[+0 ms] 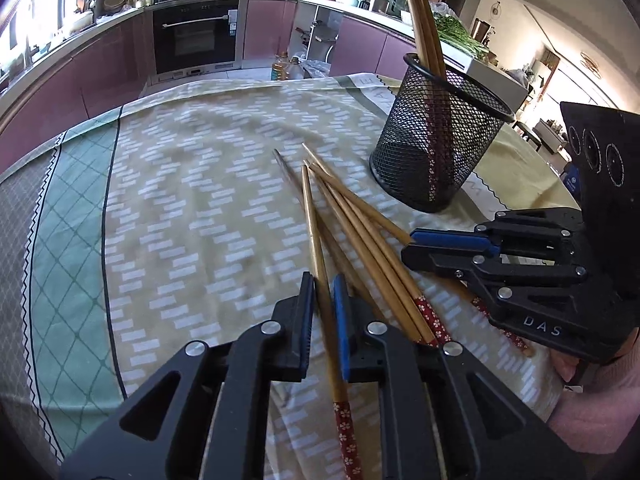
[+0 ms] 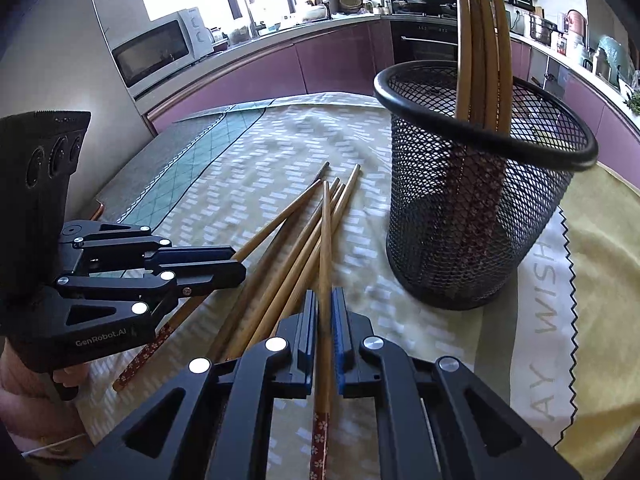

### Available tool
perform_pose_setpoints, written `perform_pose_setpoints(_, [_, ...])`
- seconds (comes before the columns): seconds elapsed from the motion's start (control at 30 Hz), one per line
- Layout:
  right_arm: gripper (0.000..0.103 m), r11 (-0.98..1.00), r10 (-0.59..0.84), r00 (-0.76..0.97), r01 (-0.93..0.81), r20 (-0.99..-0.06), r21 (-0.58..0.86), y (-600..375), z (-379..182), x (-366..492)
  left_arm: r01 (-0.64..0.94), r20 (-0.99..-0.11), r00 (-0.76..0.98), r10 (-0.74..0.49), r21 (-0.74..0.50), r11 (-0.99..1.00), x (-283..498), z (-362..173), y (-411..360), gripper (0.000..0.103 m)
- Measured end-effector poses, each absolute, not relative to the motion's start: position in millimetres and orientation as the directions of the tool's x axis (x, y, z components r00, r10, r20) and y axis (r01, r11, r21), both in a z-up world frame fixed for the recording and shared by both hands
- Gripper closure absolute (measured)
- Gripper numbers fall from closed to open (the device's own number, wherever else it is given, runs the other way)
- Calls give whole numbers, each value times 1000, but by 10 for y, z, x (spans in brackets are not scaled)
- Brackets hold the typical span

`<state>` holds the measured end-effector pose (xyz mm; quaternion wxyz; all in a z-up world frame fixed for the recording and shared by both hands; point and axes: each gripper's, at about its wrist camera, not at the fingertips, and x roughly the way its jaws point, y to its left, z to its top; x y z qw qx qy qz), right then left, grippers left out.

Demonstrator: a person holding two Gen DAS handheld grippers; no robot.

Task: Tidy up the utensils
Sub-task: 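Close the left tool on a chopstick while the right tool grasps another, then lift the chopsticks upright and carry them over the mesh cup with both tools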

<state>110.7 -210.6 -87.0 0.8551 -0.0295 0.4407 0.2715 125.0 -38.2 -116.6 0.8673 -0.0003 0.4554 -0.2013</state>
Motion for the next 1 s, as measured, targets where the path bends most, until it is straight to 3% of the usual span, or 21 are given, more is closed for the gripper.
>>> perform_pose_setpoints(0.4, [97, 834, 492, 513, -511, -703, 211, -2252, -603, 1006, 361, -745, 530, -405, -234, 903, 1246, -959, -423, 96])
perform_pose_setpoints(1.0, [97, 821, 567, 646, -492, -511, 289, -2858, 64, 807, 521, -532, 584, -613, -333, 786, 936, 32, -320, 96])
